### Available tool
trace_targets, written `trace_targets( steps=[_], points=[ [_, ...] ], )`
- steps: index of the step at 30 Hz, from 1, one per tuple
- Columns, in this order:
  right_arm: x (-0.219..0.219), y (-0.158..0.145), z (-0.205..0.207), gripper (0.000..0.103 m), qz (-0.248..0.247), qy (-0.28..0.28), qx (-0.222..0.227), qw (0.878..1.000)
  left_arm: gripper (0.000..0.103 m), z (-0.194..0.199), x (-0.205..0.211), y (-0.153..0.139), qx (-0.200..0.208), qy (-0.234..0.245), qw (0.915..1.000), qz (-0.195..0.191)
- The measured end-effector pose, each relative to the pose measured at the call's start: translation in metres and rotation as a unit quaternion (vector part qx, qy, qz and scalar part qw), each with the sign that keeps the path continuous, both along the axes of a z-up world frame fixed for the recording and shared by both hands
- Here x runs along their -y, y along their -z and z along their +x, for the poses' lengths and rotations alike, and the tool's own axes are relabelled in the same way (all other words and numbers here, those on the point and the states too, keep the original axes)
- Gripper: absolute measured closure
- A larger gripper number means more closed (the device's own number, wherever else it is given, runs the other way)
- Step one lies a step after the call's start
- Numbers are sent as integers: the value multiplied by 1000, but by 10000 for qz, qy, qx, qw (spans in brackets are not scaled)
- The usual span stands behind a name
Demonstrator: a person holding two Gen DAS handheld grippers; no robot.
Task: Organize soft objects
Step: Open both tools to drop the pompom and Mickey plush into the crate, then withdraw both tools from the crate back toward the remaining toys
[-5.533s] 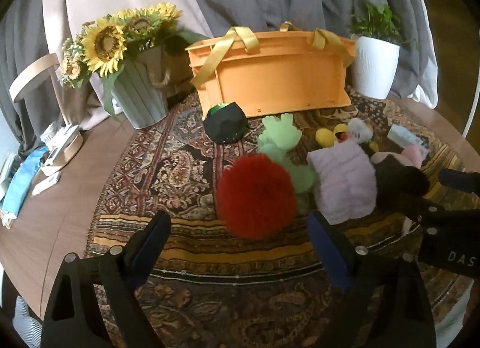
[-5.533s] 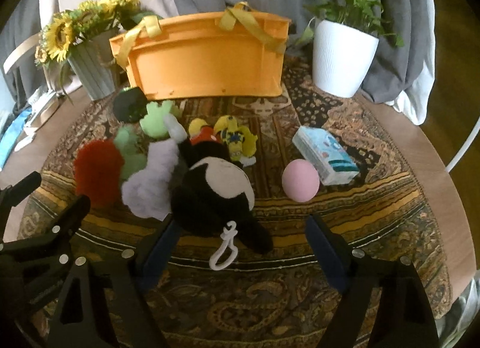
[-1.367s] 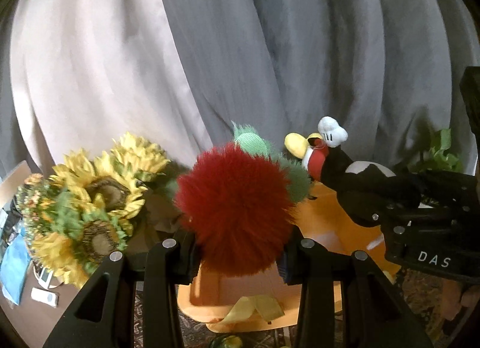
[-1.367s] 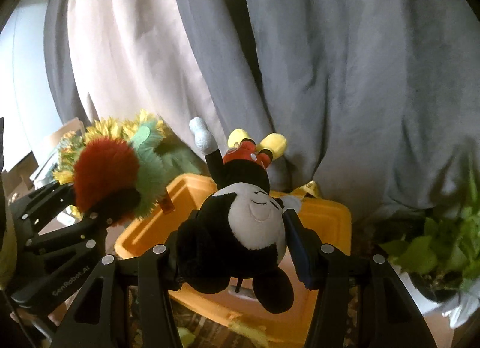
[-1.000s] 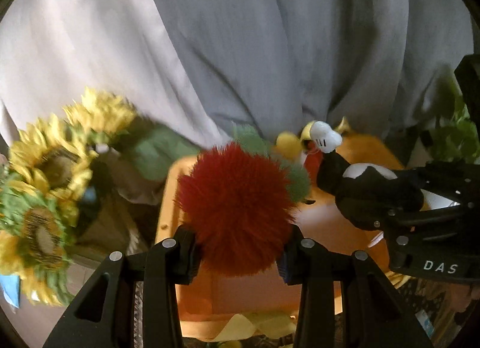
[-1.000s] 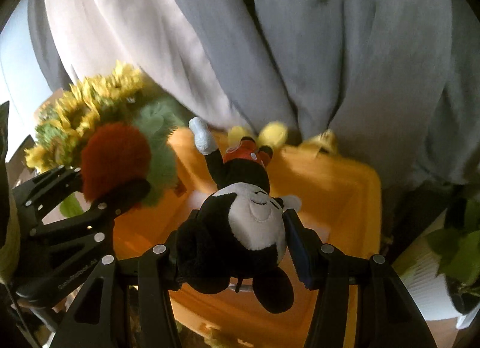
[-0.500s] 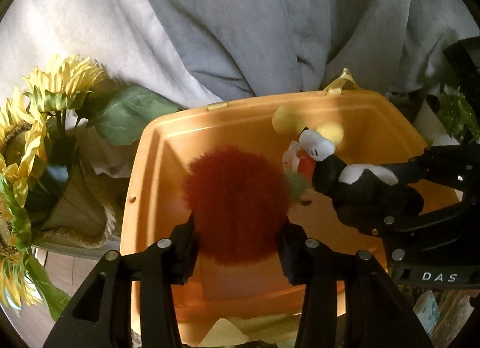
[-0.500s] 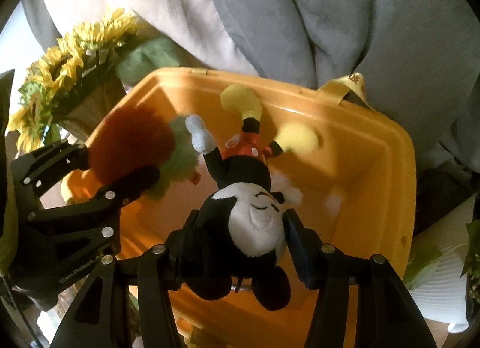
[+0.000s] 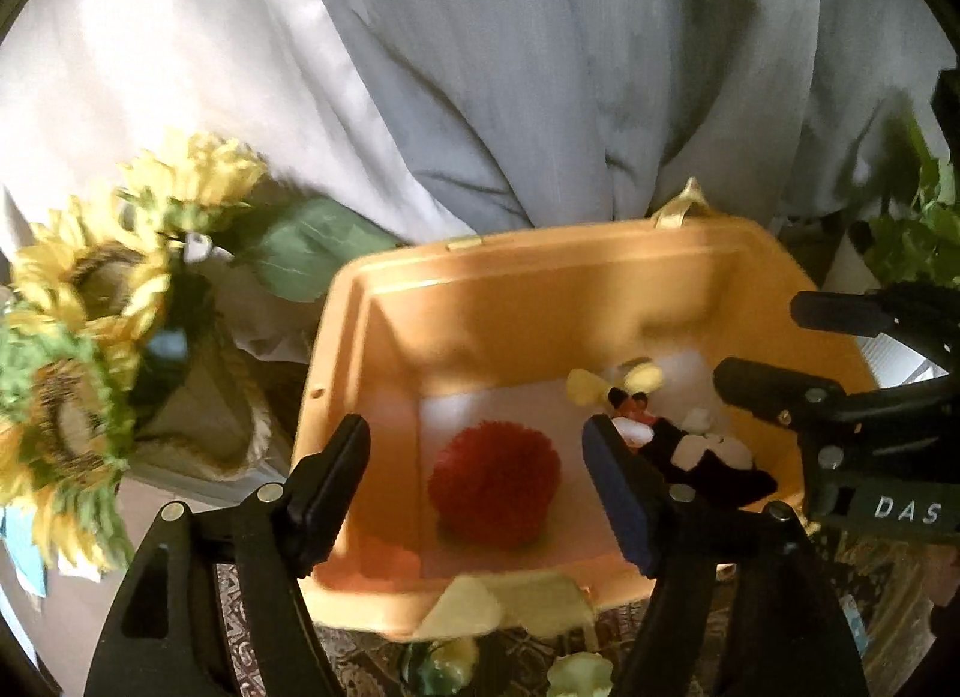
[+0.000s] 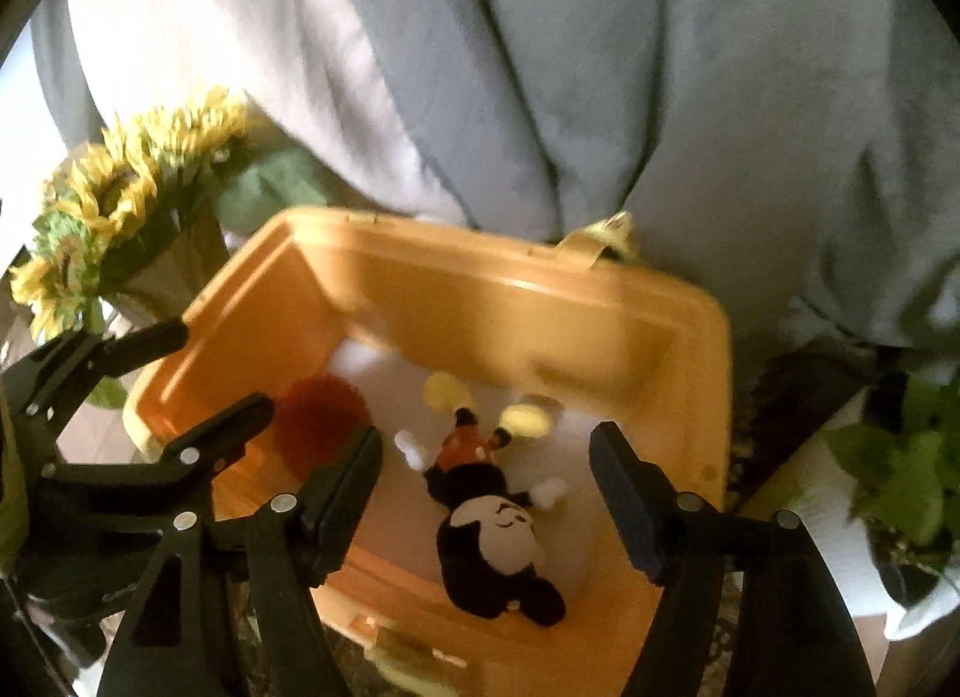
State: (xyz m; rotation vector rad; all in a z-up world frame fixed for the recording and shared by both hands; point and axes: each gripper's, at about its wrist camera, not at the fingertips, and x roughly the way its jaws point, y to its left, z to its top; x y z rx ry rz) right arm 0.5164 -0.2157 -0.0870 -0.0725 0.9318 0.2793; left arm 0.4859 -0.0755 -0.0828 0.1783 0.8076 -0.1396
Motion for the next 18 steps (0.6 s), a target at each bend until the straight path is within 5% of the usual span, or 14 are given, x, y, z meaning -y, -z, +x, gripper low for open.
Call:
trace_targets(
  steps=[18],
  points=[
    [31, -89, -106, 31, 297, 1100, 1601, 9805, 17, -107, -10, -76, 1464, -264, 9878, -465]
  ],
)
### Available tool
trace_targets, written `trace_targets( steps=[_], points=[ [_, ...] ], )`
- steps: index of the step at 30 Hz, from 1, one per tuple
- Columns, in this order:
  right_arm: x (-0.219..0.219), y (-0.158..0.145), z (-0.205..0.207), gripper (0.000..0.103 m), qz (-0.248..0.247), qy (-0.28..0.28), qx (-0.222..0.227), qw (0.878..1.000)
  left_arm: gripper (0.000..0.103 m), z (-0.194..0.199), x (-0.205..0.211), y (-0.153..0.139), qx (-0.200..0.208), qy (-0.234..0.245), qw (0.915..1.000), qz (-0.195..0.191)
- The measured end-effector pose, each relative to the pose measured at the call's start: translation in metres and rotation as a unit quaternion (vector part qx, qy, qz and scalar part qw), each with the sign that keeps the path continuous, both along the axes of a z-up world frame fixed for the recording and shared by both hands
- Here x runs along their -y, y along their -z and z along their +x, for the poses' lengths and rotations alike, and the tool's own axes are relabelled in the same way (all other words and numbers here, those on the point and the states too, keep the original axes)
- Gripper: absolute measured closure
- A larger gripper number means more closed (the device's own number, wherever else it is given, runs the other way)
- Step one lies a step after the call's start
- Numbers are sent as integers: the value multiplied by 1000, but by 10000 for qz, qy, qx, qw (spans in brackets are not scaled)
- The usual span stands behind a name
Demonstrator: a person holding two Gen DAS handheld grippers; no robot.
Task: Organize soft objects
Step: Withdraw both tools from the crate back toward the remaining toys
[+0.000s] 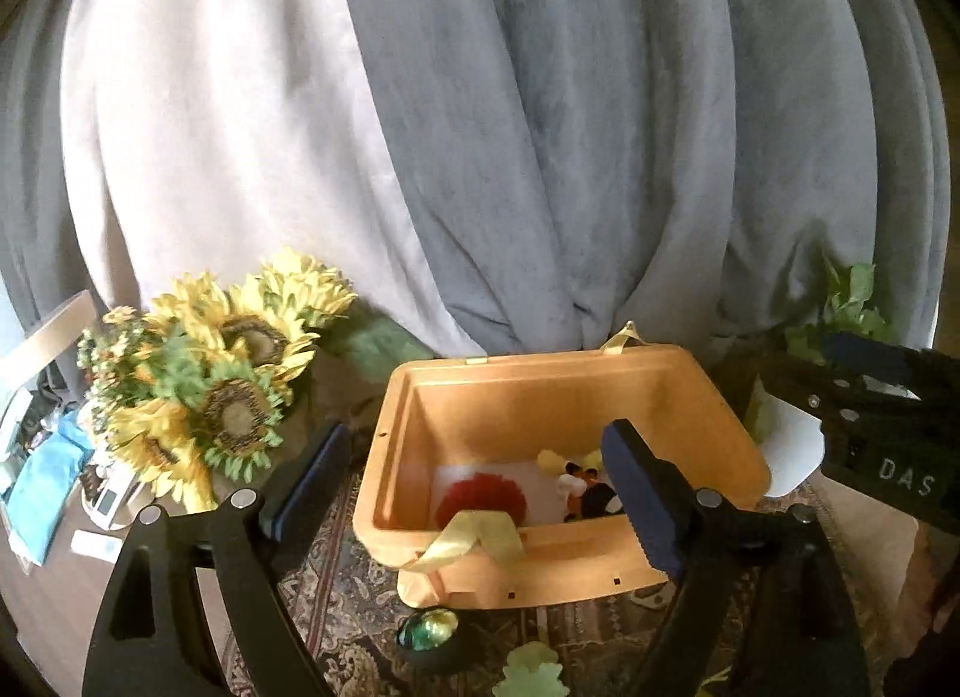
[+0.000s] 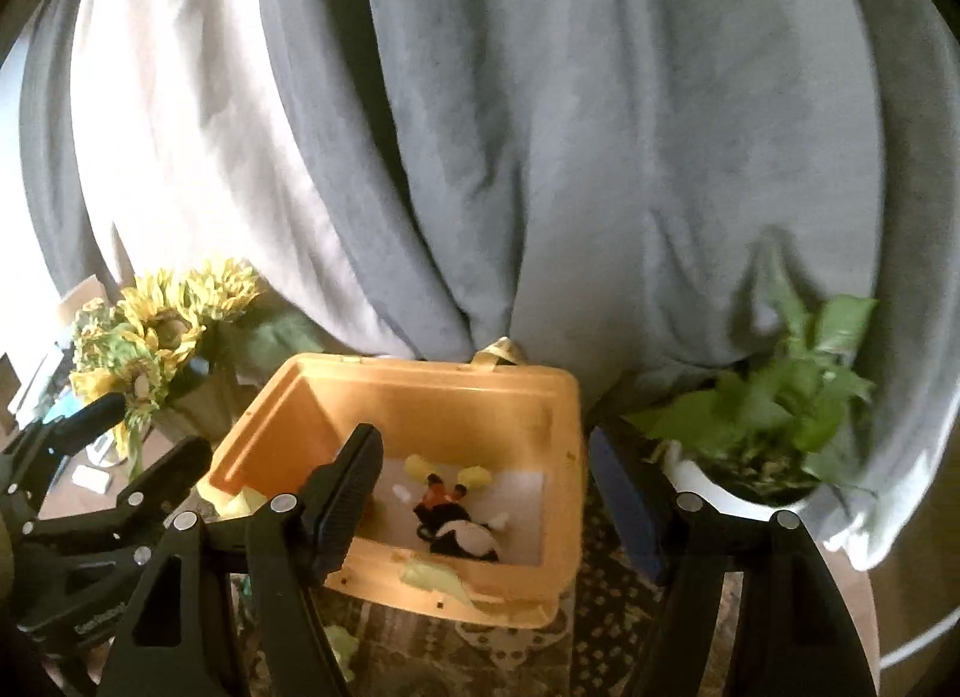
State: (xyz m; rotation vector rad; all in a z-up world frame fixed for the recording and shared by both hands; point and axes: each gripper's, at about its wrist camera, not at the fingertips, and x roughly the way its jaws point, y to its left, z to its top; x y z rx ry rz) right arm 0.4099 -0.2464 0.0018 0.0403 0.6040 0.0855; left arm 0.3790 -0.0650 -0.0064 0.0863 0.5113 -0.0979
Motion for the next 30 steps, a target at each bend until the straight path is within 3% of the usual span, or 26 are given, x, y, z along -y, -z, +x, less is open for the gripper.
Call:
trace_targets(
  steps=[10, 30],
  points=[
    [5, -7, -62, 31, -292, 240, 357, 9987, 14, -47, 3, 2, 130, 71, 9999, -56],
    [1, 32, -142, 31, -217, 450, 203, 9985, 14, -113, 3, 40, -131, 431, 9990, 12]
  ],
)
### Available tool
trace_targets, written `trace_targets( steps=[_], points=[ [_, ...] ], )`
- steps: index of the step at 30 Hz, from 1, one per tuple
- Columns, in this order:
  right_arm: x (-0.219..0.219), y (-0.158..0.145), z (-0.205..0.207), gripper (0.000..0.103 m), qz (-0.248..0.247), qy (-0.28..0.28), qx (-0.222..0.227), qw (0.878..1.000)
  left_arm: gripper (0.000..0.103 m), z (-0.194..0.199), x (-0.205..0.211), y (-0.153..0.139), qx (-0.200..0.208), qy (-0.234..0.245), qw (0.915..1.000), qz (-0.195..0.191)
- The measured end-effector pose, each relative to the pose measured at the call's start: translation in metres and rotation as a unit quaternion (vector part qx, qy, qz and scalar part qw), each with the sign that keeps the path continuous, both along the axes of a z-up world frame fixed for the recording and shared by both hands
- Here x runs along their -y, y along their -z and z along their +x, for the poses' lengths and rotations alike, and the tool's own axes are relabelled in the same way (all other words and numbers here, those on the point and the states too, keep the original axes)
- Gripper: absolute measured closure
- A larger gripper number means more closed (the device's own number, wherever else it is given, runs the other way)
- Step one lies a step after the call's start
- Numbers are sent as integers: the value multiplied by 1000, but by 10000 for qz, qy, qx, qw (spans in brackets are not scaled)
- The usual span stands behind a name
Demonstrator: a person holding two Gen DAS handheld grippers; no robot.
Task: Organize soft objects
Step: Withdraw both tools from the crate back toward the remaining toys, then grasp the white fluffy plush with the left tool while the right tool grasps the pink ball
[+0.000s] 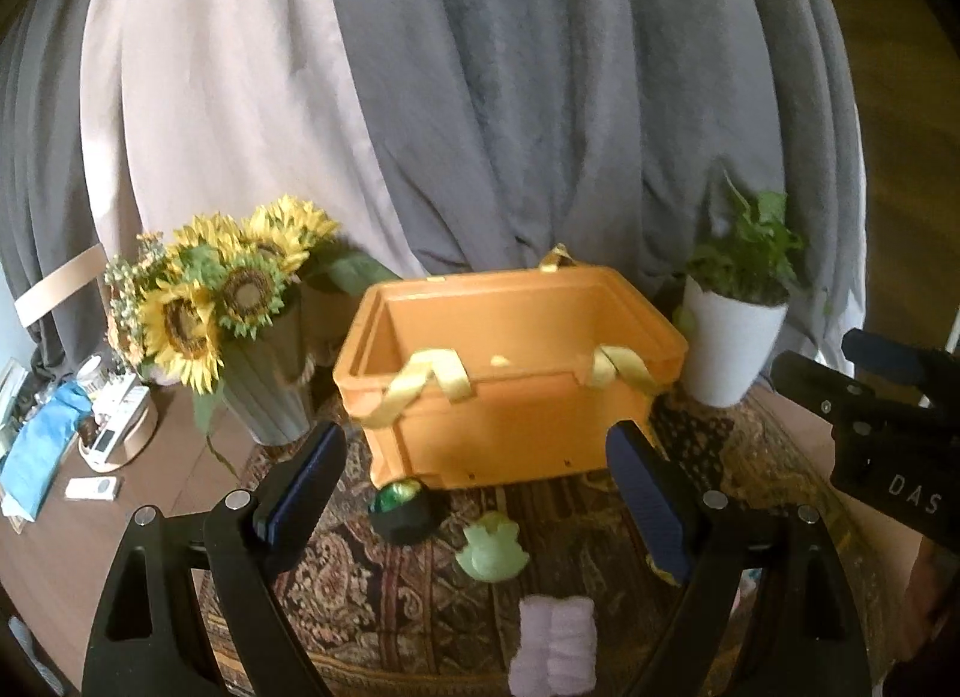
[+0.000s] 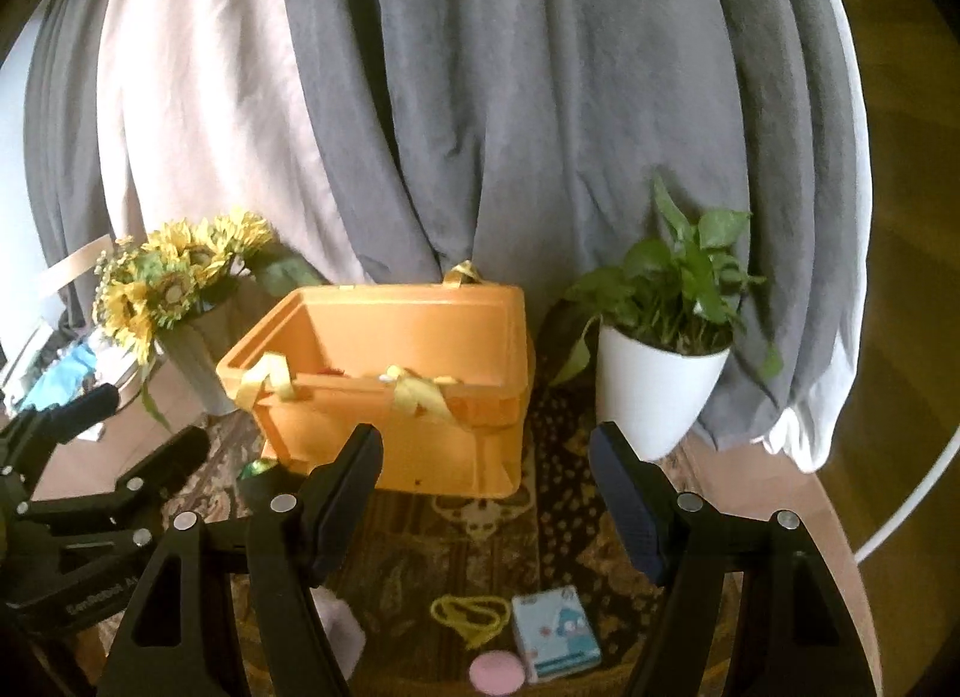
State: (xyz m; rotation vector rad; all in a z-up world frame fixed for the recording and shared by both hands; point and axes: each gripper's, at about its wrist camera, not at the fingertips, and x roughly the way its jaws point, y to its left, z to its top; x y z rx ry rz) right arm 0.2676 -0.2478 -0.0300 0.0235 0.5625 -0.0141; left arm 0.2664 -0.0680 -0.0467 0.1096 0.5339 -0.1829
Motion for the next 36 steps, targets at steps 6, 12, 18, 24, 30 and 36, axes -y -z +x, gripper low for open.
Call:
trace_targets(
  steps=[6, 12, 18, 24, 30, 36],
  points=[
    [2, 15, -20, 31, 133, 25, -217, 9997, 14, -14, 7, 14, -160, 165, 9995, 207],
    [4, 33, -27, 31, 187, -5, -584, 9981, 14, -23, 13, 25, -346, 262, 9983, 394],
    [2, 52, -33, 31, 203, -94, -991, 9948, 14, -29, 18, 42, -714, 439, 9949, 552],
    [2, 76, -35, 32, 296, -206, -1431, 9891, 14, -32, 25, 60, -978, 564, 9903, 806],
    [-2, 90, -35, 34, 109, -341, -1627, 9860, 14, -29, 30, 80, -1273, 678, 9847, 973],
    [-9, 111, -30, 42, -239, -523, -1945, 9792, 14, -24, 36, 101, -1574, 803, 9773, 1167]
  ],
)
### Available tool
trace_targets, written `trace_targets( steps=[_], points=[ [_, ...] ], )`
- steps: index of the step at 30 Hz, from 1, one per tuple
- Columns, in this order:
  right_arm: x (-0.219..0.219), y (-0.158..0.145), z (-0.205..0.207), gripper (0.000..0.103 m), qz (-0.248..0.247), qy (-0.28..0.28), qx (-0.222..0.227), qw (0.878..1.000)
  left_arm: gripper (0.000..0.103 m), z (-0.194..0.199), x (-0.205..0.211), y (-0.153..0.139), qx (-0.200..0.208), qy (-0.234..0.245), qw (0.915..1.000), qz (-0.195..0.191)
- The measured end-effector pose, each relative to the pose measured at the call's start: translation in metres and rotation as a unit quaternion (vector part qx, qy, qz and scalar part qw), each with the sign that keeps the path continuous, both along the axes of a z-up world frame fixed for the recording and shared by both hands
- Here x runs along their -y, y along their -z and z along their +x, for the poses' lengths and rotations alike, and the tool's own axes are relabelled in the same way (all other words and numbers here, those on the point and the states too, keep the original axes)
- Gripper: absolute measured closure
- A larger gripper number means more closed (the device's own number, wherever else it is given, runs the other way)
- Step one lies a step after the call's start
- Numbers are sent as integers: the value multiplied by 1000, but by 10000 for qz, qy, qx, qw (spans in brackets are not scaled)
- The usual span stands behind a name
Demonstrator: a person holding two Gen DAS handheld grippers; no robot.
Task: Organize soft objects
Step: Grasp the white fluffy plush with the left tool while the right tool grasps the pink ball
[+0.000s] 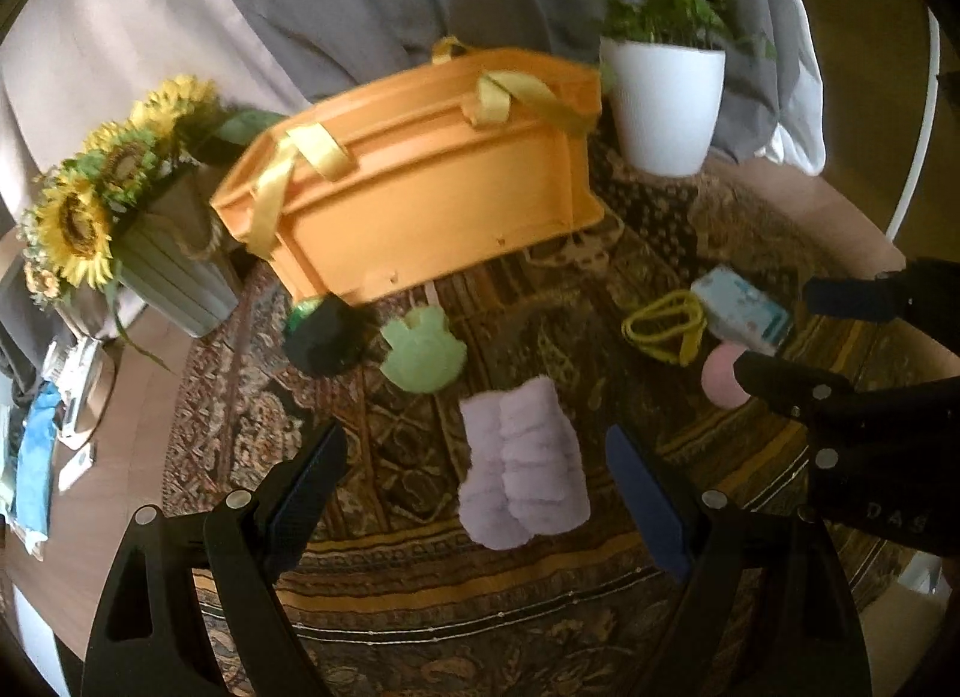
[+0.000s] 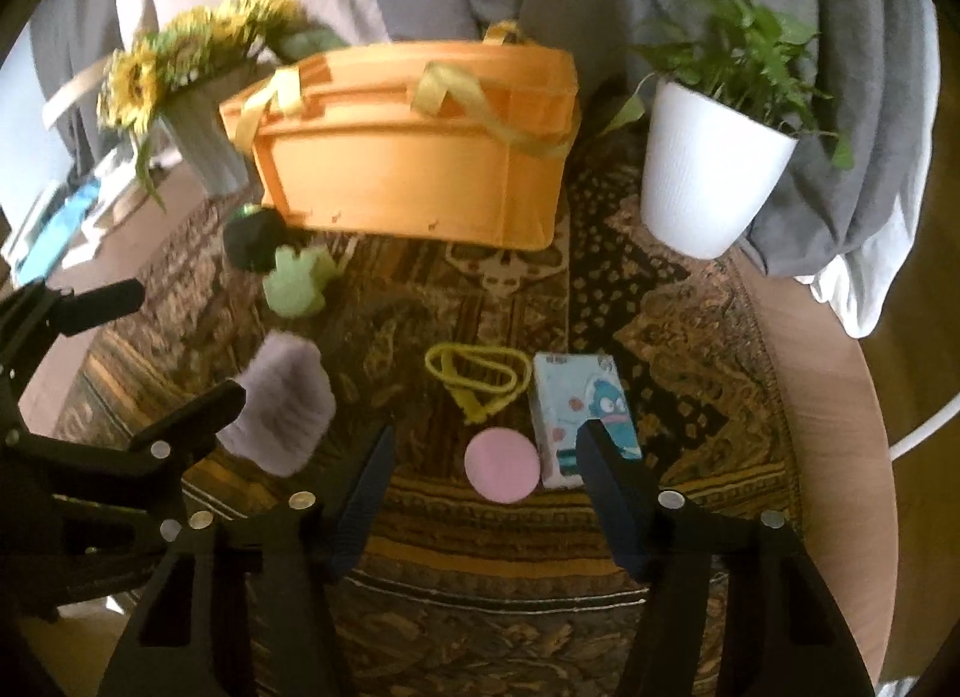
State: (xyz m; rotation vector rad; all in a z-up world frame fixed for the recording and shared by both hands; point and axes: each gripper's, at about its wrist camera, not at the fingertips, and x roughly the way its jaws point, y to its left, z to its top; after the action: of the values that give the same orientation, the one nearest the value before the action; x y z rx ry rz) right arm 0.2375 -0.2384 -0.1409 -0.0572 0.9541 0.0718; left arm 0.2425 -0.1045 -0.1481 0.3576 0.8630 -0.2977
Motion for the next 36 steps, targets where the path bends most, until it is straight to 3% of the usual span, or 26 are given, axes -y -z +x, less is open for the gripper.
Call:
trace_targets(
  steps=[6, 13, 21, 26, 30, 33, 36],
  points=[
    [-1, 21, 7, 49, -74, -119, -380, 9992, 15, 7, 3, 12, -241, 87, 9997, 23],
    [-3, 38, 13, 52, -118, -290, -627, 9975, 23, 17, 8, 28, -599, 171, 9981, 33],
    [-6, 46, 20, 57, -274, -399, -644, 9967, 41, 24, 12, 37, -796, 200, 9966, 76],
    [-9, 48, 21, 57, -511, -472, -568, 9960, 62, 28, 13, 43, -952, 244, 9951, 77],
    [-10, 50, 23, 58, -658, -478, -528, 9953, 70, 30, 14, 44, -997, 248, 9947, 68],
    [-10, 51, 25, 70, -760, -466, -466, 9949, 73, 30, 13, 44, -987, 228, 9948, 52],
    [-10, 50, 26, 72, -860, -473, -410, 9943, 75, 30, 12, 43, -977, 206, 9950, 28]
  ],
)
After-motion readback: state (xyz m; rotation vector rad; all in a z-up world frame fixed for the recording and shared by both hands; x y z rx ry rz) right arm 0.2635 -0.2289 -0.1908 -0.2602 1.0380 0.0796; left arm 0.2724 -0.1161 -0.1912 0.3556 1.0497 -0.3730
